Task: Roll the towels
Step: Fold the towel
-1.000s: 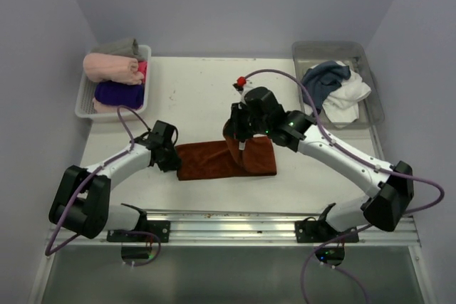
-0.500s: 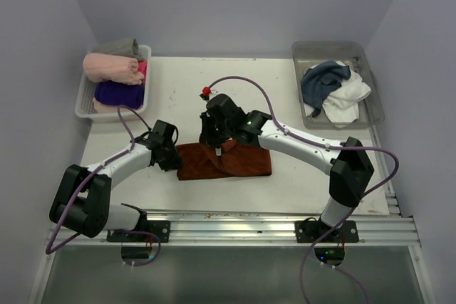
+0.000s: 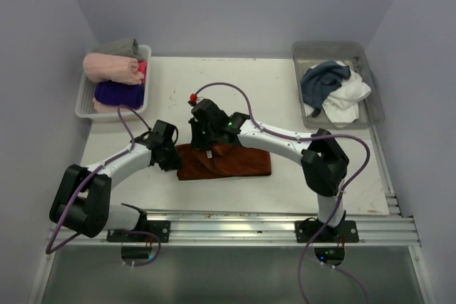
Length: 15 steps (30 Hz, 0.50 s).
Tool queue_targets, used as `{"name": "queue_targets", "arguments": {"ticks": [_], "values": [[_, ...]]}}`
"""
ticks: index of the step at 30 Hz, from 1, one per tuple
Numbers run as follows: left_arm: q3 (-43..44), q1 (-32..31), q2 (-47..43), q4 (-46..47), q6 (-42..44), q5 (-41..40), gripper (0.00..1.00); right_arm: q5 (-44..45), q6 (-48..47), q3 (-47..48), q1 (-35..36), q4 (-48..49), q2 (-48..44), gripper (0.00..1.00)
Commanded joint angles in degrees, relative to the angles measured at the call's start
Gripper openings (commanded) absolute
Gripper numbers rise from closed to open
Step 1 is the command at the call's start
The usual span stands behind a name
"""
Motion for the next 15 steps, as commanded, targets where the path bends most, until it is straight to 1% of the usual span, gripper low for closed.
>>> {"name": "queue_targets", "arguments": {"ticks": [1,5,15], "values": [[-2.28,0.19,1.12,-1.14,-0.17,-0.81,0.26,-0.02,0.97,3.47,0.61,2.63,1.71,0.00],[-2.63,0.19,1.12,-0.96,-0.17,-0.72,0.26,-0.63,1.32,5.13,0.88,2.37,4.60,0.00],[-3.60,0.19,0.77,-0.70,-0.44,-0.37,0.26,-0.10,0.88,7.68,1.05,1.67,6.37,0.00]]}}
